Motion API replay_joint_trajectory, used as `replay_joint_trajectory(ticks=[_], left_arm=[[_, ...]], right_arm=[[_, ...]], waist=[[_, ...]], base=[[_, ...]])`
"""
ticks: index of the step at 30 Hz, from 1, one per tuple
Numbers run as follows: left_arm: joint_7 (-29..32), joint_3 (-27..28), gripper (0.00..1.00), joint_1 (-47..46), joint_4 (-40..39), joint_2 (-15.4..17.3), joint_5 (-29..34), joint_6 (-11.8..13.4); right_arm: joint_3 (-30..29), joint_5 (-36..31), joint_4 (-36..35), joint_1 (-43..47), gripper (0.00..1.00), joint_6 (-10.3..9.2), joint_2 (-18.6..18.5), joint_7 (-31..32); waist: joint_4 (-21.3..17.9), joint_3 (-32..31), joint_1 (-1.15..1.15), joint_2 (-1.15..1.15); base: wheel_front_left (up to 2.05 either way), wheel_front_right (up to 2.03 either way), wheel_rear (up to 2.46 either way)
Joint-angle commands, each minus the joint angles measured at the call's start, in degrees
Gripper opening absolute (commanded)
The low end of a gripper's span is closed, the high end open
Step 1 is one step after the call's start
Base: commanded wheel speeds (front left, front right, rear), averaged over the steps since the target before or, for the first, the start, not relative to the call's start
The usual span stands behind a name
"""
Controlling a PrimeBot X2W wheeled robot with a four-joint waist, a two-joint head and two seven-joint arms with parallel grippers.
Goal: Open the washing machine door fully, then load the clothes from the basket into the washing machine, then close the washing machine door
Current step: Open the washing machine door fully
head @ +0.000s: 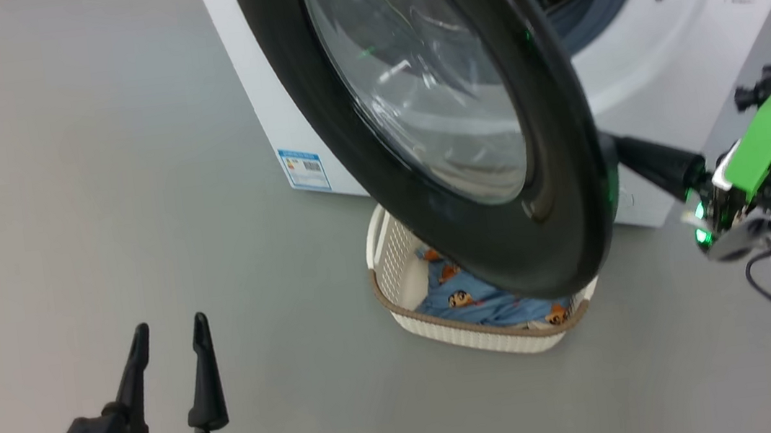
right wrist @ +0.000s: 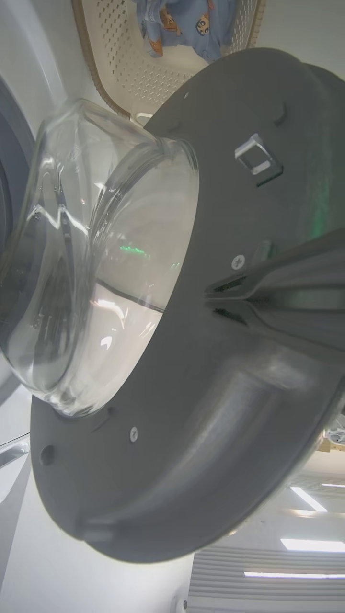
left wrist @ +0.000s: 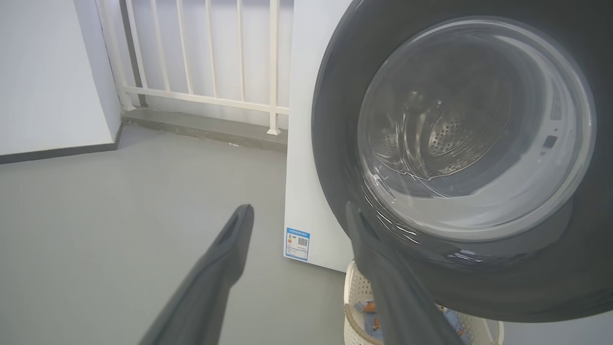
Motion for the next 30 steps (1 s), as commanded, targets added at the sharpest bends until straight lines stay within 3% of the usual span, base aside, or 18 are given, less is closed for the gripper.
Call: replay_joint_trajectory(ticks=[1,23,30], left_arm=[[-0.36,1.89,1.0,-0.02,-0.92,1.09,0.81,-0.31],[-0.36,3.36,1.0,2.58,-0.21,1.44,2.14,-0.36],[-0.36,5.09,1.0,3.1,-1.17,1.59,2.3,-0.36]], right_arm=[[0.49,0.64,-1.96,1.37,0.0,0.51,0.71,1.15],[-2.85,1.74,-2.34,9.62,0.0,0.51,6.67,7.19],[-2.42,0.98,-2.16,9.02,0.0,0.51,9.01,9.67]], waist=[[1.66,-2.79,0.0,0.0],[11.34,-7.14,0.0,0.0],[11.88,-6.47,0.0,0.0]], base=[[0.0,0.0,0.0],[0.0,0.0,0.0],[0.0,0.0,0.0]])
